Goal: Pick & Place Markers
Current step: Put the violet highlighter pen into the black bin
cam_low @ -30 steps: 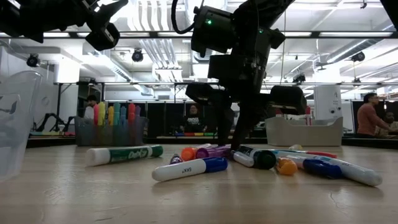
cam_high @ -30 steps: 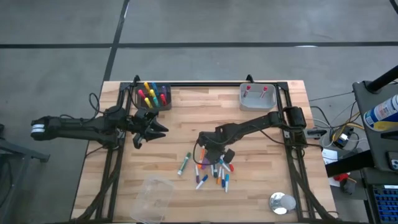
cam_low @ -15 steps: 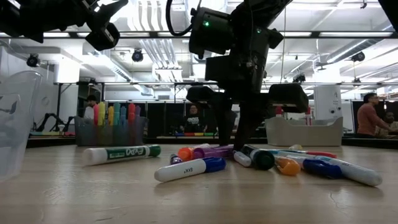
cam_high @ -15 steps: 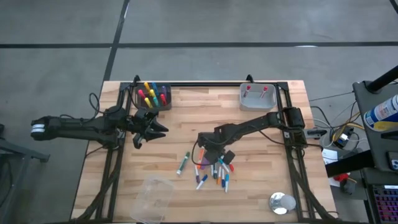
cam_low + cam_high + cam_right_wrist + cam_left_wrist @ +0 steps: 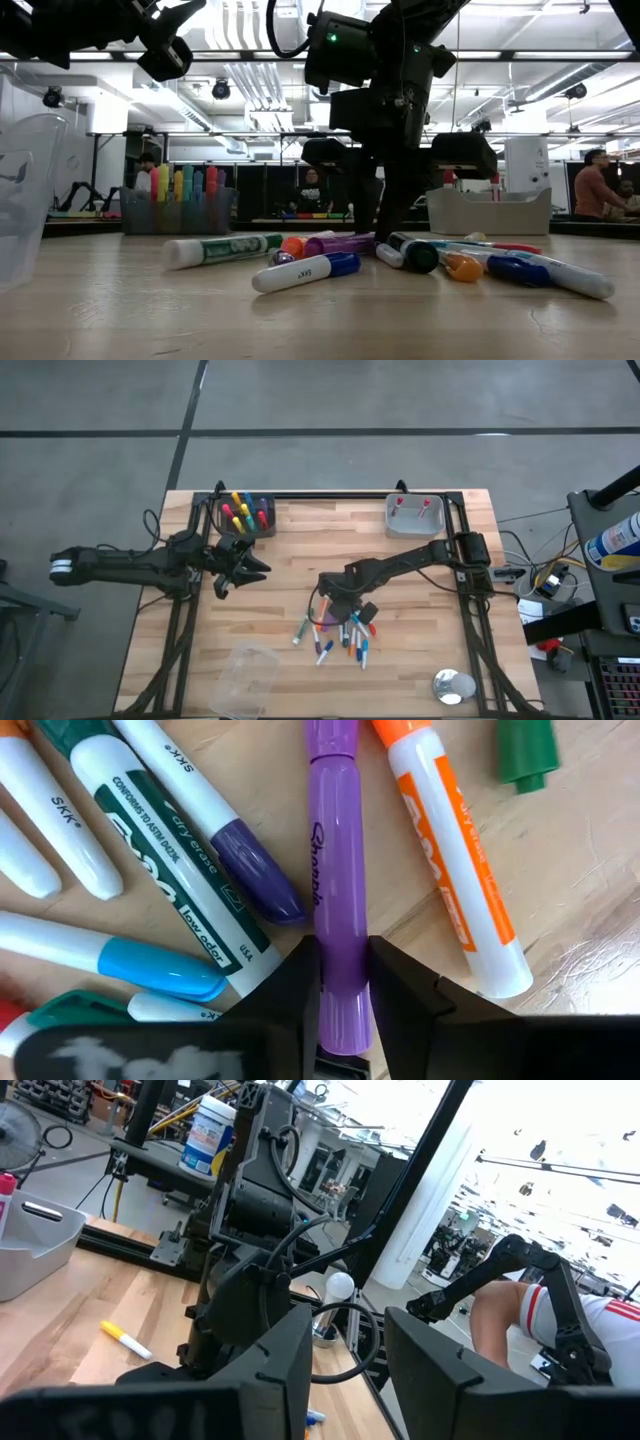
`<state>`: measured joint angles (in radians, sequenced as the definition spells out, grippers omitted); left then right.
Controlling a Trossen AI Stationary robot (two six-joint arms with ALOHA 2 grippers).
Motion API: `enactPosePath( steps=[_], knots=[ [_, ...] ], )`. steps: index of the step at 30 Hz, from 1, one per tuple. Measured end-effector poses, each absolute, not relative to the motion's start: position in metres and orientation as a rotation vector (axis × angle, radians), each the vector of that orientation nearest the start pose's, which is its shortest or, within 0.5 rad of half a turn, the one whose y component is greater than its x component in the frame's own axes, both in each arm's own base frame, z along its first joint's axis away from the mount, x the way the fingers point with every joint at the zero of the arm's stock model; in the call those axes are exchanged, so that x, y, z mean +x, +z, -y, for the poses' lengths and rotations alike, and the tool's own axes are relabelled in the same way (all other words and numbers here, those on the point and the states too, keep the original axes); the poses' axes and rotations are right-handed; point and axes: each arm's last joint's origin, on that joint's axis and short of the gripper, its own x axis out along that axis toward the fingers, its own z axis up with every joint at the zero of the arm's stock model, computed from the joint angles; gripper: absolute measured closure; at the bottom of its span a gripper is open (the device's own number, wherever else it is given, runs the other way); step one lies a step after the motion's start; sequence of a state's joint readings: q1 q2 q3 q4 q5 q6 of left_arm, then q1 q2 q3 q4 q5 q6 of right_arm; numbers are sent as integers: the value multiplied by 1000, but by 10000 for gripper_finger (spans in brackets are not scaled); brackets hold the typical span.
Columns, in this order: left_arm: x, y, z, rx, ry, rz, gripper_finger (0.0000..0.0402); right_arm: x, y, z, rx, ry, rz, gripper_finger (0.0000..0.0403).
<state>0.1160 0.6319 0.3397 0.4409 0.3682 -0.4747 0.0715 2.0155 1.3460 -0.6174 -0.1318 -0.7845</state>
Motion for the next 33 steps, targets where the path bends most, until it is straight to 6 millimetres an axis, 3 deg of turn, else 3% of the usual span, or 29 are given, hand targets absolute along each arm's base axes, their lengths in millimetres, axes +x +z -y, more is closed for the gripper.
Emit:
enactPosePath(
  steps=[12,33],
  knots=[
    [153,260,-7,-436,-281,82,282,391,149,-29,-593,633,-1155,336],
    [153,260,-7,-471,-283,77,282,406,200,-22,-505,535,-1120,337]
  ],
)
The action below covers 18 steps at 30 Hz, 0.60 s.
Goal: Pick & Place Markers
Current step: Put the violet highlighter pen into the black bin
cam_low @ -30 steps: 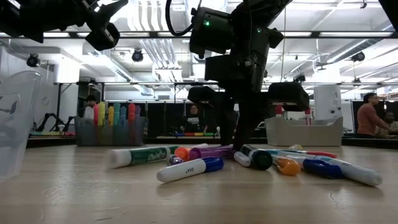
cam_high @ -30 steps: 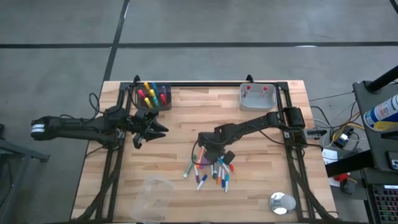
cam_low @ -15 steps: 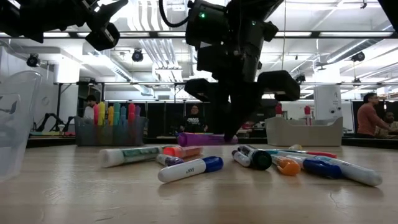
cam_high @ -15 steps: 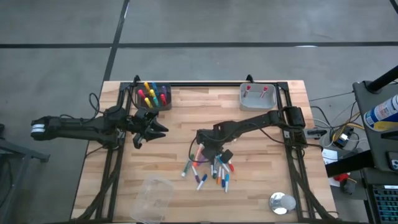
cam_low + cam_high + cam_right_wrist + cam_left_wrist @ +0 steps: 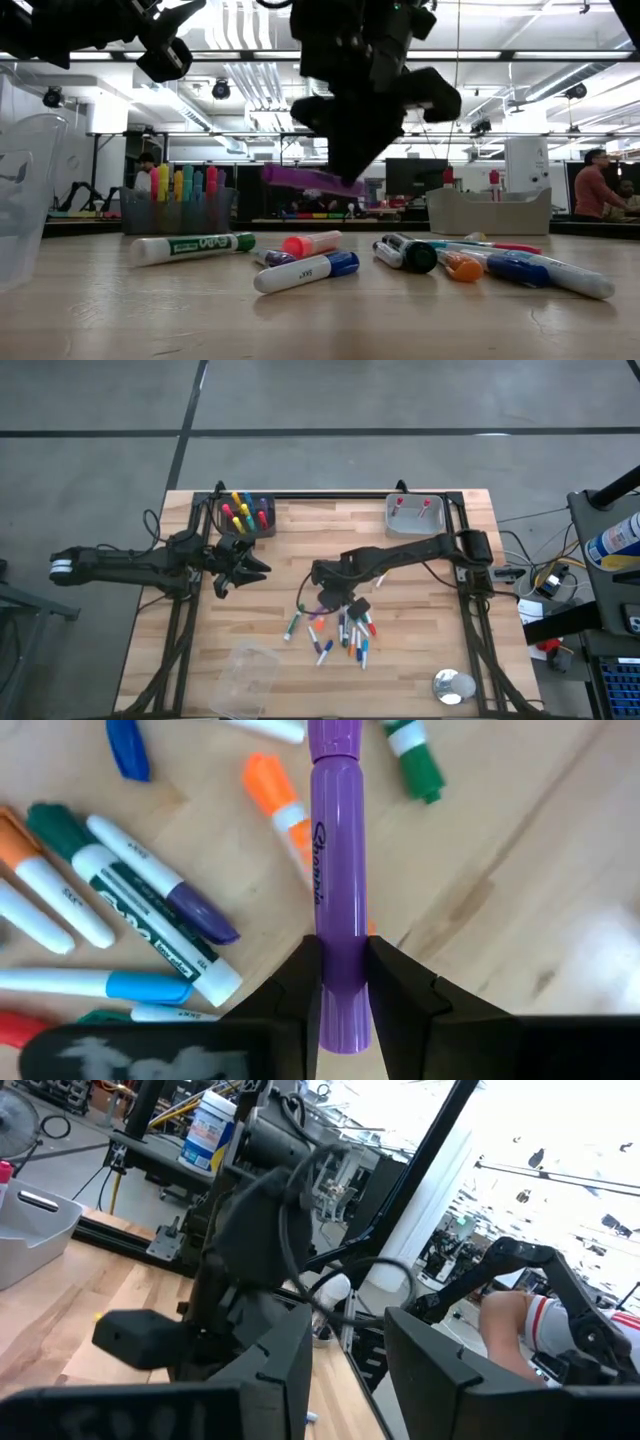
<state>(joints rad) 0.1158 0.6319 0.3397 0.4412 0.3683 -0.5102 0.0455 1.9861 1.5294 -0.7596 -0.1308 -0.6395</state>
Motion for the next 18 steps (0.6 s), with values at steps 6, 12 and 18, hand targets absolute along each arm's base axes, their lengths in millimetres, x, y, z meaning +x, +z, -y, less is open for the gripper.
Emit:
enactPosePath(
  steps=[6,12,18],
  knots=[
    [153,261,-8,-474,-267,92,282,406,223,-21,-454,482,-1053,337],
    [152,264,-8,-496,-257,117,282,407,238,-19,-377,423,-1001,337],
    [152,270,-9,-508,-248,141,282,407,248,-16,-275,363,-975,337]
  ],
)
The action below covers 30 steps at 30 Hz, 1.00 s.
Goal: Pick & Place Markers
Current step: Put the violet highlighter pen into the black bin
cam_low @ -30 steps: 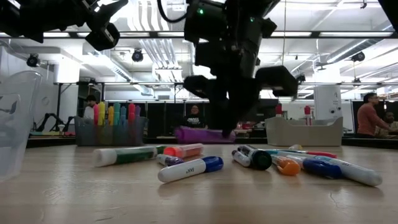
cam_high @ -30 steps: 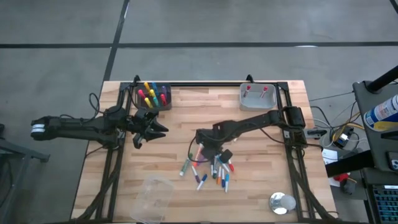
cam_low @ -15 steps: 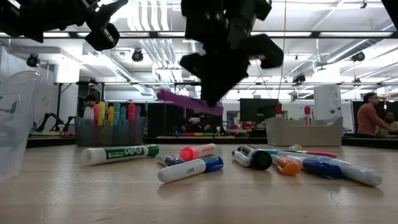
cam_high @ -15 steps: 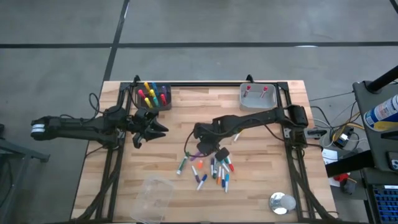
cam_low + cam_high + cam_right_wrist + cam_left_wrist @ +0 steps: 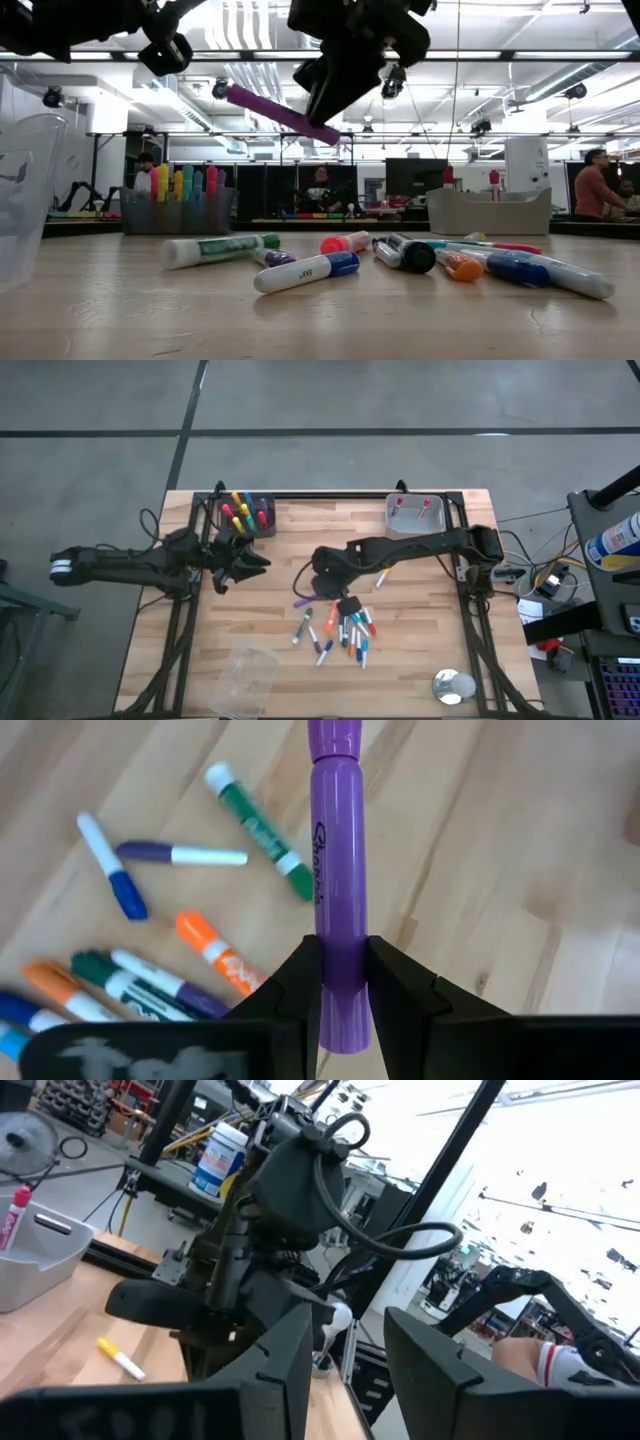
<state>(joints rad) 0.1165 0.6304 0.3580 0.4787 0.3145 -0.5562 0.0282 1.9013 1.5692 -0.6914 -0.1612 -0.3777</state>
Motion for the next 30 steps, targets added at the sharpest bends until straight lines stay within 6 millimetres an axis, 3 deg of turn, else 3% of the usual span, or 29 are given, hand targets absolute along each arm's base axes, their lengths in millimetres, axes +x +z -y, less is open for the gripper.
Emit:
enactPosePath(
  steps=[10,17,30],
  knots=[
    [156,284,-10,-536,-233,162,282,407,276,-11,-91,248,-982,337],
    [164,271,-12,-581,-178,53,282,407,302,-10,-44,216,-967,337],
    [174,249,-13,-571,-101,-139,282,404,305,3,32,111,-1018,337]
  ],
)
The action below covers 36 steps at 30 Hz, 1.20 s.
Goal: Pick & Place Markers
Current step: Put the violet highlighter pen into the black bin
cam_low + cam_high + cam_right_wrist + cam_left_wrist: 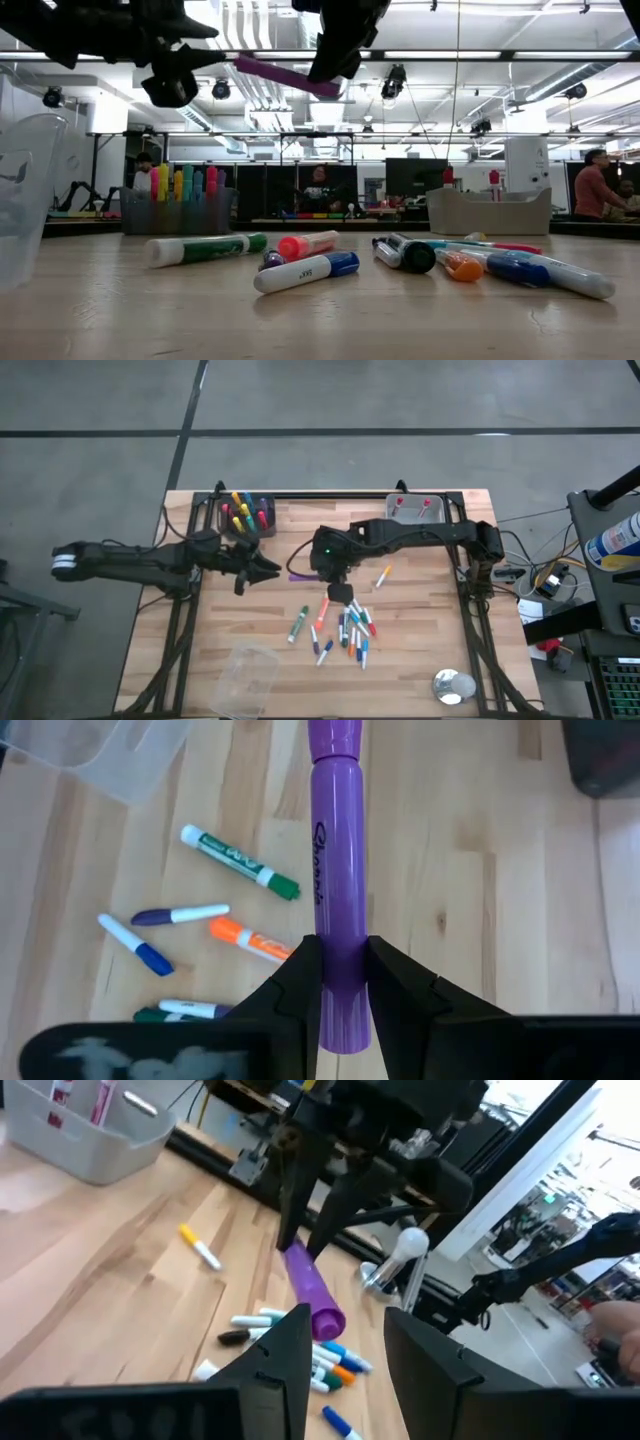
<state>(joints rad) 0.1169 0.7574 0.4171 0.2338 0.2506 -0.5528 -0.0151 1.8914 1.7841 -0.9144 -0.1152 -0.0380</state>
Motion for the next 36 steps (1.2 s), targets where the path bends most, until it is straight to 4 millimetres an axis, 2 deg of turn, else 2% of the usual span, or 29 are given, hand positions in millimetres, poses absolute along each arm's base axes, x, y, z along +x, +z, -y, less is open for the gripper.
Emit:
enactPosePath(
  steps=[5,13,28,36],
  knots=[
    [178,246,-14,-578,-91,-167,276,403,303,3,32,98,-1031,337],
    [181,249,-15,-598,-75,-162,216,403,303,3,31,96,-1031,337],
    [186,246,-17,-594,-11,-179,214,410,307,17,118,26,-945,337],
    [186,246,-18,-593,16,-166,214,410,308,18,122,23,-940,337]
  ],
)
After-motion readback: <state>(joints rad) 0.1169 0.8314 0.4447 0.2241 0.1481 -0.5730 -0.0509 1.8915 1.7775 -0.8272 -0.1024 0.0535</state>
